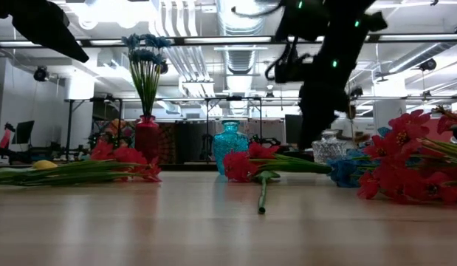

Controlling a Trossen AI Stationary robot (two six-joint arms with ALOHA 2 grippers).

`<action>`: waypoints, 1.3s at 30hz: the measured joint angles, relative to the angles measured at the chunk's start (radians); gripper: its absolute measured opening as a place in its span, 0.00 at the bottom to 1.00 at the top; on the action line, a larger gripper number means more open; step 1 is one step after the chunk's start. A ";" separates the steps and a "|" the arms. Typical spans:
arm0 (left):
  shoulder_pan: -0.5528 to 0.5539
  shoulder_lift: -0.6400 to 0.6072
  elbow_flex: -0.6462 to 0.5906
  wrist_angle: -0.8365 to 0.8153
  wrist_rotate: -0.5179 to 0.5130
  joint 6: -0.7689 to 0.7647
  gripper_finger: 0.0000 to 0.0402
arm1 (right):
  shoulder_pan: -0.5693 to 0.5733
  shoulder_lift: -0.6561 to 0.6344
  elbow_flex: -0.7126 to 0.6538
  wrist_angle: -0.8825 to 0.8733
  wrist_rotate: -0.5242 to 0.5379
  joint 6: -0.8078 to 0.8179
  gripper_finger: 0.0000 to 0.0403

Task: Sort flowers into vase by color
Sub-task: Put the top center red flower into the transparent vase

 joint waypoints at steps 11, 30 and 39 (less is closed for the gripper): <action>0.000 0.000 0.000 0.001 -0.028 0.005 0.75 | -0.083 0.093 -0.012 0.075 -0.060 -0.076 0.86; 0.000 0.000 0.000 0.001 -0.042 0.001 0.75 | -0.099 0.117 -0.013 0.141 -0.089 -0.078 0.29; 0.000 0.000 0.000 0.001 -0.047 -0.001 0.75 | -0.098 0.094 -0.013 0.135 -0.091 -0.017 0.09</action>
